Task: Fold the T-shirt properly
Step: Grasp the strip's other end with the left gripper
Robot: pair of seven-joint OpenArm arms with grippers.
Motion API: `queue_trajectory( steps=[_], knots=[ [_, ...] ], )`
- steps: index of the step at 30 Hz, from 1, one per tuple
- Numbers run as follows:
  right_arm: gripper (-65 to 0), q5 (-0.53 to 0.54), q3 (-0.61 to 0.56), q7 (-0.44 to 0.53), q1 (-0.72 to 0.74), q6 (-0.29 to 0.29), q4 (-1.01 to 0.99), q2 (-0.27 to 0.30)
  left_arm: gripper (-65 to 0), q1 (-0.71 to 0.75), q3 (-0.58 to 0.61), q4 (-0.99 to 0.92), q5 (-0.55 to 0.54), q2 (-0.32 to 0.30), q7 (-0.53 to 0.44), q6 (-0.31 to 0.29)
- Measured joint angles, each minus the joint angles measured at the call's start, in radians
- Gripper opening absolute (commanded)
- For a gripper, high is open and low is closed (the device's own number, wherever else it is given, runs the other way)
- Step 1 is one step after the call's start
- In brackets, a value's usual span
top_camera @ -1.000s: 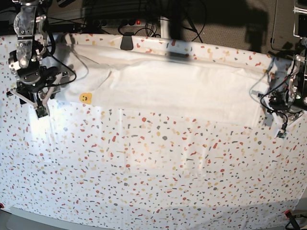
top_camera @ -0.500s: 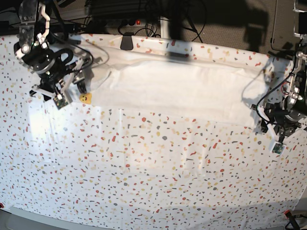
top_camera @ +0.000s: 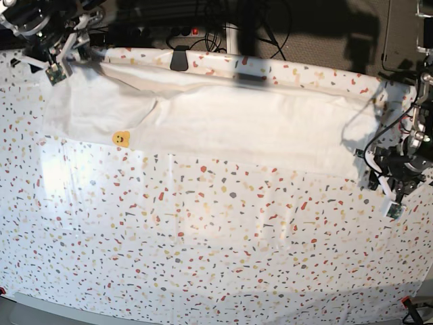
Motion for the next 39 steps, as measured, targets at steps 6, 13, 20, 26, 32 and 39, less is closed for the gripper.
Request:
queue_trajectory(
  steps=[6, 13, 20, 26, 32, 39],
  knots=[
    [-33.4, 0.04, 0.004, -0.031, -0.109, 0.043, 0.014, 0.0, -40.2, 0.0, 0.0, -0.153, -0.142, -0.046, 0.003, -0.071],
    [-33.4, 0.04, 0.004, -0.042, -0.115, 0.043, 0.051, 0.0, -36.7, -0.011, 0.0, -0.383, -0.376, -0.046, 0.033, -0.198],
    [-33.4, 0.072, 0.004, -0.054, -0.115, 0.043, 0.072, 0.002, -36.7, -0.078, -0.005, -0.605, -0.536, -0.043, 0.02, -0.362],
    [-33.4, 0.071, 0.004, -0.057, -0.115, 0.043, 0.072, 0.003, -36.8, -0.105, -0.012, -0.743, -0.729, -0.034, 0.085, -0.45],
    [-33.4, 0.071, 0.004, -0.063, -0.113, 0.043, 0.072, 0.003, -36.9, -0.102, -0.011, -0.747, -0.819, -0.027, 0.175, -0.472],
    [-33.4, 0.071, 0.004, -0.064, -0.113, 0.043, 0.072, 0.003, -65.0, -0.099, -0.009, -0.75, -0.799, -0.024, 0.174, -0.468]
  ],
)
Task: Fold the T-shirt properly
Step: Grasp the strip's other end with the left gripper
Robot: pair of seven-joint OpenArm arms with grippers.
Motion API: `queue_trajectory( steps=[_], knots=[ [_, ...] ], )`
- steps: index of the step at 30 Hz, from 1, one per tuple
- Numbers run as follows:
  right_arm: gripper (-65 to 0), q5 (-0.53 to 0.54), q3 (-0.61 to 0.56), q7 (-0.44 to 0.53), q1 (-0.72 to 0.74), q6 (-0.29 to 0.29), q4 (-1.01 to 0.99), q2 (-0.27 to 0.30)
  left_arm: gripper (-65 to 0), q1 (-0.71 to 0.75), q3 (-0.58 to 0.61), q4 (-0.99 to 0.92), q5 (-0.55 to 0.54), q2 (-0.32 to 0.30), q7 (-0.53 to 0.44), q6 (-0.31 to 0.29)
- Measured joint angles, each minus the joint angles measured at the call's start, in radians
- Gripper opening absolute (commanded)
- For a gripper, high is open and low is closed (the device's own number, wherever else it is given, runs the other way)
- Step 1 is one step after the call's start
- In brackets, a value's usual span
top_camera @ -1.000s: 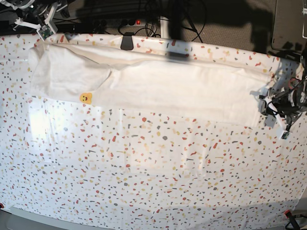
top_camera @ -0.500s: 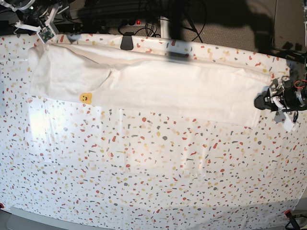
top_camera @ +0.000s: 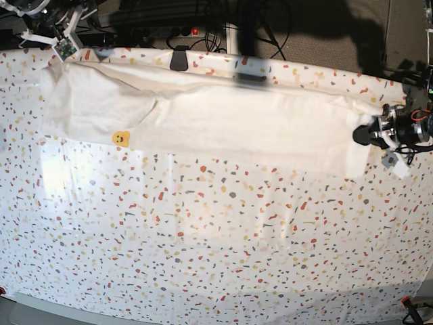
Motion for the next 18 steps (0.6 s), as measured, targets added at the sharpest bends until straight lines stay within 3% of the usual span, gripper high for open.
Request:
queue_trajectory(
  steps=[6, 18],
  knots=[
    [-33.4, 0.0, 0.0, 0.0, 0.0, 0.0, 0.0, 0.0, -65.0, 0.006, 0.0, 0.039, 0.008, 0.0, 0.016, 0.006],
    [-33.4, 0.03, 0.0, -0.023, 0.056, 0.0, 0.0, -0.001, -65.0, 0.035, 0.006, 0.369, 0.08, 0.003, 0.079, 0.058]
  ],
)
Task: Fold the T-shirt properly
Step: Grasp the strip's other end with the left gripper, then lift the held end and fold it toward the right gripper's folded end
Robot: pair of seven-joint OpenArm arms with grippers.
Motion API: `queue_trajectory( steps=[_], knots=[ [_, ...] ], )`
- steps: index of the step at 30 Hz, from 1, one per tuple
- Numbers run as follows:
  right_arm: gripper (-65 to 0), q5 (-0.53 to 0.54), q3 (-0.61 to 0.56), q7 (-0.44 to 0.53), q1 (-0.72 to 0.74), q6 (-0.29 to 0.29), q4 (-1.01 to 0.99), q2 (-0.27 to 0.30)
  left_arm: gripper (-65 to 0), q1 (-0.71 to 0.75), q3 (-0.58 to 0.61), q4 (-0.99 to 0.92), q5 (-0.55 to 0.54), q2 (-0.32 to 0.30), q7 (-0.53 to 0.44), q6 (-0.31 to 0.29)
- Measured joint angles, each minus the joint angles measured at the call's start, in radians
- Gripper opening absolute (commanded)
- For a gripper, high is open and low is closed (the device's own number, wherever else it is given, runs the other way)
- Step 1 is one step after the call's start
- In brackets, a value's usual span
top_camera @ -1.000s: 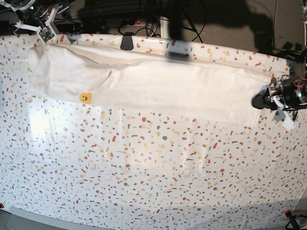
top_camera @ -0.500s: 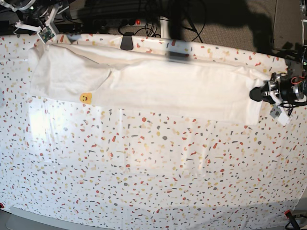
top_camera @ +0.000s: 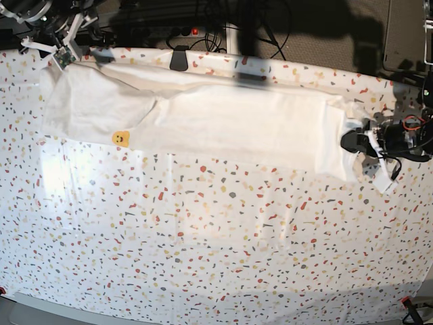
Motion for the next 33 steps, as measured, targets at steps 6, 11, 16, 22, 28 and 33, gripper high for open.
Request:
queue_trajectory(
  steps=[6, 11, 16, 22, 28, 33],
  knots=[
    [-33.4, 0.021, 0.0, -0.004, 0.058, 0.0, 0.0, 0.0, -65.0, 0.0, -0.001, 0.091, 0.003, 0.046, -0.003, 0.018],
    [-33.4, 0.055, 0.0, -0.033, 0.079, 0.0, 0.0, -0.001, -65.0, 0.047, 0.0, 0.126, 0.003, 0.149, 0.001, 0.018],
    [-33.4, 0.064, 0.0, -0.084, 0.055, 0.009, 0.001, 0.001, -65.0, 0.082, 0.0, 0.168, 0.01, 0.231, 0.012, 0.018],
    [-33.4, 0.068, 0.0, -0.088, 0.036, 0.009, 0.001, 0.001, -65.0, 0.08, -0.002, 0.212, 0.035, 0.34, 0.003, 0.029],
    [-33.4, 0.068, 0.0, -0.089, 0.038, 0.009, 0.001, 0.001, -65.0, 0.08, -0.001, 0.212, 0.086, 0.464, 0.08, 0.029],
    [-33.4, 0.067, 0.0, -0.09, 0.038, 0.009, 0.001, 0.001, -65.0, 0.095, -0.006, 0.212, 0.089, 0.526, 0.076, 0.029]
  ],
)
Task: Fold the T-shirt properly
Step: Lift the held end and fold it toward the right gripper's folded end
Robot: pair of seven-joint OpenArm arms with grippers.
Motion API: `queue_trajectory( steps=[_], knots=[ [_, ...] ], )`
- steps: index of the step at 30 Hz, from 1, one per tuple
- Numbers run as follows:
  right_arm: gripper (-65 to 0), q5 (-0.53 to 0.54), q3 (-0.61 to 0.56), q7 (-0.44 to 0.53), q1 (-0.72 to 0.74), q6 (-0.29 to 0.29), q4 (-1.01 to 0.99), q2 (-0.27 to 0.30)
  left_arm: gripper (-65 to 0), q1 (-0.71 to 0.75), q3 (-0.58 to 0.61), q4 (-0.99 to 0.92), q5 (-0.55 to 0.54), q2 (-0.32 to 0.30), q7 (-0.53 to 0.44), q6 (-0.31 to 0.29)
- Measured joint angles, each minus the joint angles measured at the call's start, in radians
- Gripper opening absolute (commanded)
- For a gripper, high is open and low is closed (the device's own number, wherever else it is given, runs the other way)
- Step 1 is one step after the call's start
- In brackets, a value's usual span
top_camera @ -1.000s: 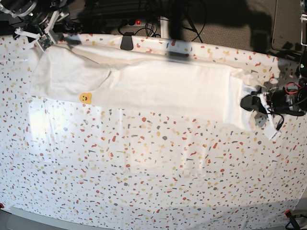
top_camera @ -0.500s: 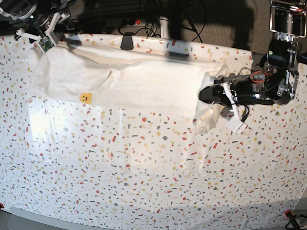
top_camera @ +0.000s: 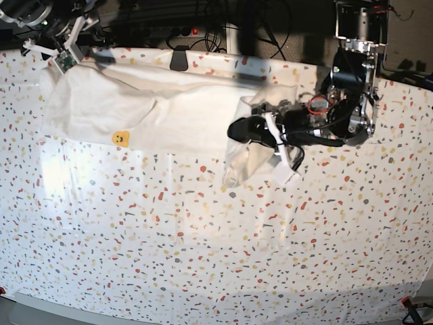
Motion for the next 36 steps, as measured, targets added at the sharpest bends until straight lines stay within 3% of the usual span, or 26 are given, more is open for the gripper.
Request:
queue_trajectory(
  steps=[4, 8, 14, 17, 20, 22, 34, 36],
  knots=[
    [-33.4, 0.0, 0.0, 0.0, 0.0, 0.0, 0.0, 0.0, -65.0, 0.029, 0.0, 0.0, 0.013, 0.038, -0.003, 0.0],
    [-33.4, 0.0, 0.0, 0.0, 0.0, 0.0, 0.0, 0.0, -65.0, 0.051, 0.0, 0.0, 0.147, 0.058, -0.081, 0.002],
    [-33.4, 0.0, 0.0, 0.0, 0.0, 0.0, 0.0, 0.0, -65.0, 0.052, 0.0, 0.0, 0.153, 0.061, -0.103, 0.004],
    [-33.4, 0.0, 0.0, 0.0, 0.0, 0.0, 0.0, 0.0, -65.0, 0.052, 0.0, 0.0, 0.106, 0.061, -0.091, 0.004],
    [-33.4, 0.0, 0.0, 0.0, 0.0, 0.0, 0.0, 0.0, -56.8, 0.052, 0.0, 0.0, -0.003, 0.064, -0.065, 0.007],
    [-33.4, 0.0, 0.0, 0.0, 0.0, 0.0, 0.0, 0.0, -55.2, 0.051, 0.0, 0.0, -0.051, 0.064, -0.061, 0.007],
    [-33.4, 0.0, 0.0, 0.0, 0.0, 0.0, 0.0, 0.0, -54.8, 0.052, 0.0, 0.0, -0.054, 0.114, -0.061, 0.007],
    [-33.4, 0.0, 0.0, 0.0, 0.0, 0.0, 0.0, 0.0, -54.8, 0.051, 0.0, 0.0, -0.1, 0.126, -0.04, 0.008]
  ],
)
